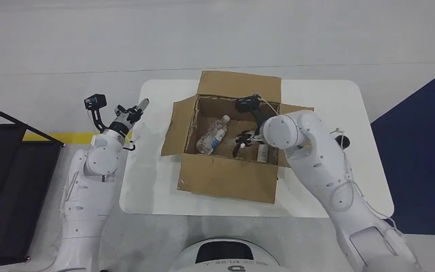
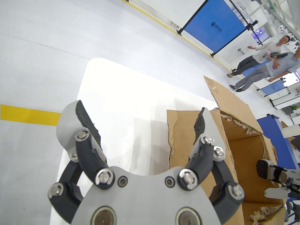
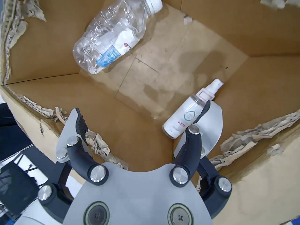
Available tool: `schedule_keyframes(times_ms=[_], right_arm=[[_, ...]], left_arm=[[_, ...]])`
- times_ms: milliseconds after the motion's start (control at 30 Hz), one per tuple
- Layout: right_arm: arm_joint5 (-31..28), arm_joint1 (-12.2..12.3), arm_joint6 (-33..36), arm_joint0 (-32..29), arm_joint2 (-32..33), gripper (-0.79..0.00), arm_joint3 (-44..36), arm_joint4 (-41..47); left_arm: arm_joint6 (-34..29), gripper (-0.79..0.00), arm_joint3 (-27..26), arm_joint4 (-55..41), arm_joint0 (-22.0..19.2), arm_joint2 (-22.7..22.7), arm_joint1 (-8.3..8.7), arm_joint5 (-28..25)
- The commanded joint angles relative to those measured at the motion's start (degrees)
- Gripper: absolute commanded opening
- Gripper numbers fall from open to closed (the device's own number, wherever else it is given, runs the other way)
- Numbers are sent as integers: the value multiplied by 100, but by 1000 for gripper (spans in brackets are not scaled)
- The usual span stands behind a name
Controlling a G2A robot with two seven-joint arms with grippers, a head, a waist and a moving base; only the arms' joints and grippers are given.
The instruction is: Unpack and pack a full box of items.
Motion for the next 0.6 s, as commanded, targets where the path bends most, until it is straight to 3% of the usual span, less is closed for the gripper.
schedule_keyframes(times_ms=[0, 100, 200, 267, 567], right_arm=[[182, -47, 155, 189, -118, 0, 327, 136], [339, -113, 146, 417, -238, -108, 893, 307], [398, -164, 87, 562, -316, -151, 1340, 480], [445, -188, 40, 620, -374, -92, 1504, 514], [549, -232, -107, 624, -529, -77, 1774, 551]], left_arm=[[0, 0, 0, 0, 0, 0, 0, 0], [0, 0, 0, 0, 0, 0, 0, 0], [0, 0, 0, 0, 0, 0, 0, 0], [0, 0, 0, 0, 0, 0, 0, 0], [0, 0, 0, 0, 0, 0, 0, 0]])
